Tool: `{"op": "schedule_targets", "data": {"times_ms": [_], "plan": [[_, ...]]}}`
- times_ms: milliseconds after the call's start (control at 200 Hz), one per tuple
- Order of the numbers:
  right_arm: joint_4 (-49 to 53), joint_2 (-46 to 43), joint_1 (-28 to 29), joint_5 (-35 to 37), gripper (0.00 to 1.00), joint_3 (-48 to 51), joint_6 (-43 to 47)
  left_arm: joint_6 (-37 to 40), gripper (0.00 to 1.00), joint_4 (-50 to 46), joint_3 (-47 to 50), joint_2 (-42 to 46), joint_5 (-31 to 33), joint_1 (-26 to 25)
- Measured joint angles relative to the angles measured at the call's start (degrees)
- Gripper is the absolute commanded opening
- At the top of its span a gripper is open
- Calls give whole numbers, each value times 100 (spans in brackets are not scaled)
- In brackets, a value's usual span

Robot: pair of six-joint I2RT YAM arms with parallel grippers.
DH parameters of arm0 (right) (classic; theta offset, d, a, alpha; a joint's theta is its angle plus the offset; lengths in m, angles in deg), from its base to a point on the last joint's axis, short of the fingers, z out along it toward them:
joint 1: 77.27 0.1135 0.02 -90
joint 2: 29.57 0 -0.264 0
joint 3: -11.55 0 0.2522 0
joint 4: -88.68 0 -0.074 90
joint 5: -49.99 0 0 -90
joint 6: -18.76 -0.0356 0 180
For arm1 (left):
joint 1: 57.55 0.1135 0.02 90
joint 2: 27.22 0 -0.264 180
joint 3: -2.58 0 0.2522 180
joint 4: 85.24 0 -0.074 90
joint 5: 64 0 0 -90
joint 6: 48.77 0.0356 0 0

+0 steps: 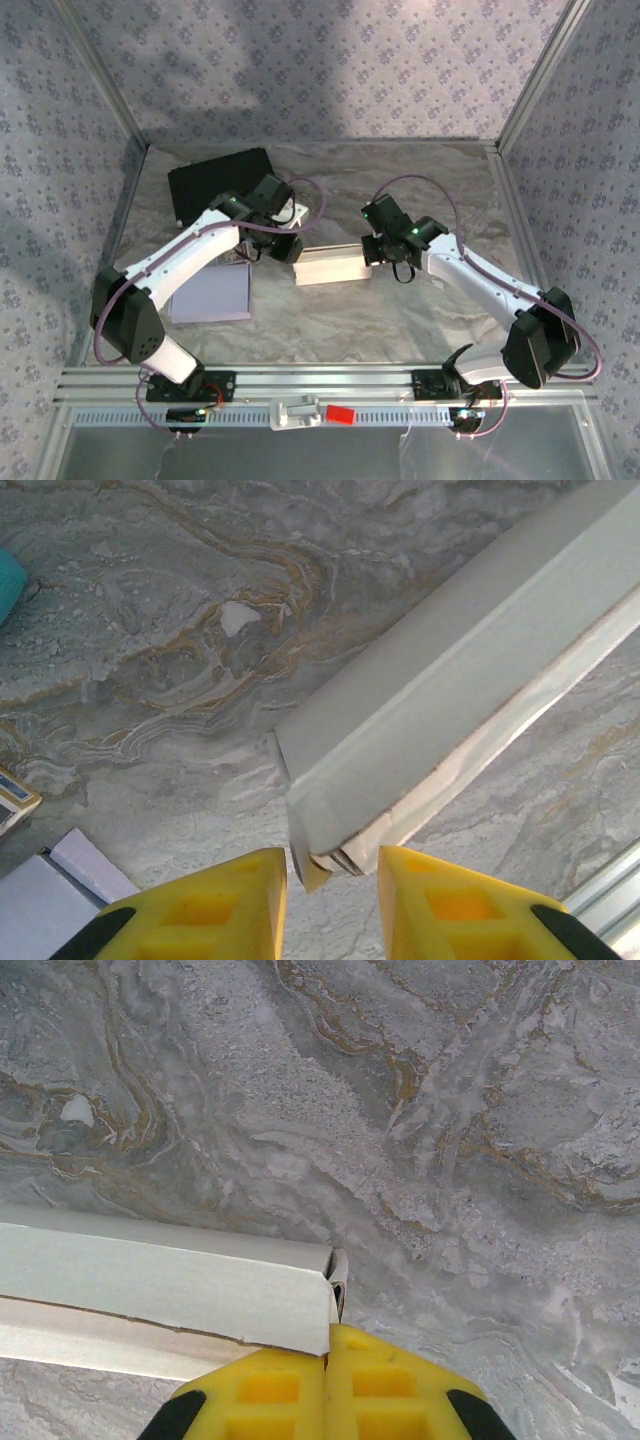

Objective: Fold the paper box

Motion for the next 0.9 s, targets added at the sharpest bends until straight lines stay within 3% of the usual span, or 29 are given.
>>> {"op": "schedule_targets", "data": {"times_ms": [580,899], "plan": [[-2,4,0,0,0,-2,0,39,10,-22,-90,-197,105,0],[-20,7,-4,-33,0,0,-2,-131,32,-98,-236,-212,105,0]]}}
